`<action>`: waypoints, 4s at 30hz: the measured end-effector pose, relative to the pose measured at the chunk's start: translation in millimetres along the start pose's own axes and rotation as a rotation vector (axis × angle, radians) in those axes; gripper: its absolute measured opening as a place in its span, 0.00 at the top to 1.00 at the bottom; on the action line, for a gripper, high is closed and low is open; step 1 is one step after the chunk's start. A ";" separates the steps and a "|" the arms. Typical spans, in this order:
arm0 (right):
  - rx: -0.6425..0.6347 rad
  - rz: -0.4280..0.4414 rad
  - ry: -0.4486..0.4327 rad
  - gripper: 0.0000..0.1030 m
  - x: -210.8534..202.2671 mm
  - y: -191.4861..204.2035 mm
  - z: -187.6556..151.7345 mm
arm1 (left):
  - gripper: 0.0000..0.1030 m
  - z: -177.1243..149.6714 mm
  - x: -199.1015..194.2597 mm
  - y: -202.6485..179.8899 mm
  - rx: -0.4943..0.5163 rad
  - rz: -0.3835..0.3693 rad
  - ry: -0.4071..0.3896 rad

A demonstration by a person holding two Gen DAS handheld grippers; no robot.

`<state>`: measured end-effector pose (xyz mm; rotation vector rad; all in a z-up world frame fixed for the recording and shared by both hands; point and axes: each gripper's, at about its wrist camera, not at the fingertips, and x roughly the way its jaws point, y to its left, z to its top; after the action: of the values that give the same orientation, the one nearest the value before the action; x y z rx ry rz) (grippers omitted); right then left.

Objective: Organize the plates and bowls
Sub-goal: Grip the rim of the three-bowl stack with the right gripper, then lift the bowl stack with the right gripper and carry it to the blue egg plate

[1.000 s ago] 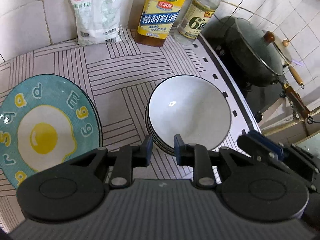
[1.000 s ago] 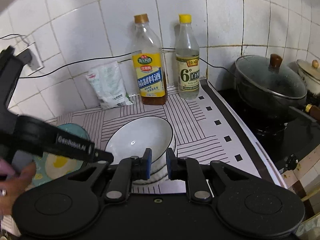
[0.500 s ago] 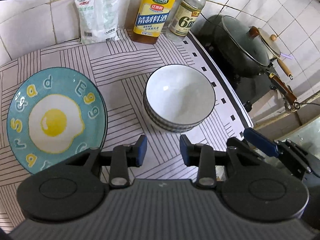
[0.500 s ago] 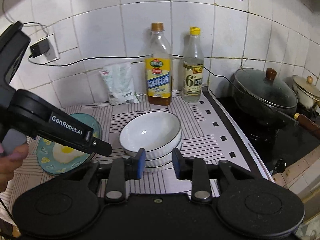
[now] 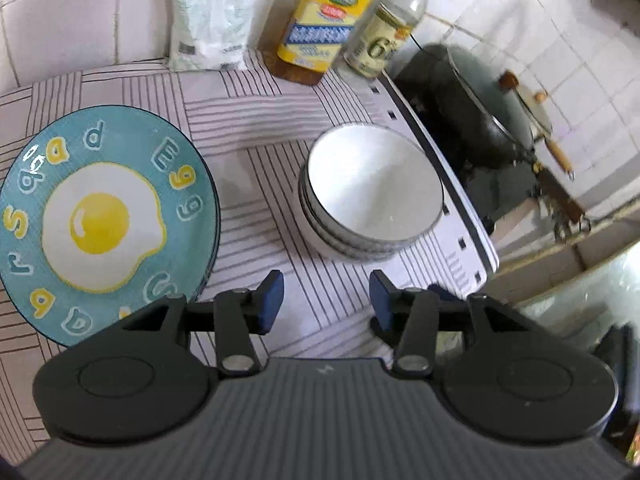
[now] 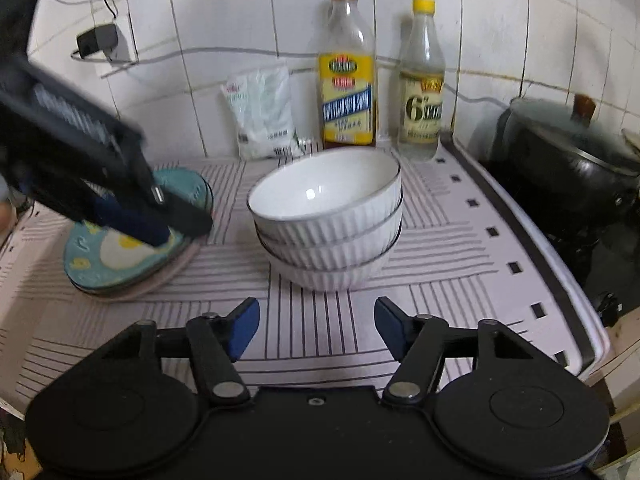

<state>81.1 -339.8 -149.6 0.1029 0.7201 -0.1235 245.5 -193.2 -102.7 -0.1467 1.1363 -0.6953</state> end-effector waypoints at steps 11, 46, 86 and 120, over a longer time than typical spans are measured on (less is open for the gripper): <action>-0.023 -0.028 -0.025 0.12 57.3 -9.7 -9.9 | 0.40 29.3 23.9 -1.7 -0.019 -0.046 -0.035; 0.035 0.066 -0.086 0.03 109.9 -18.5 4.2 | 0.75 46.8 97.6 0.1 0.051 0.056 -0.010; -0.048 0.090 -0.177 0.04 50.7 5.8 6.5 | 0.73 19.9 29.6 -9.8 0.137 0.018 -0.080; -0.248 0.360 -0.192 0.04 88.8 160.2 50.0 | 0.72 -3.2 -75.8 138.5 -0.091 0.200 -0.237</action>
<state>203.5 -195.3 -162.9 -0.0181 0.5105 0.2966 284.7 -40.3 -106.6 -0.1842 0.9398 -0.4360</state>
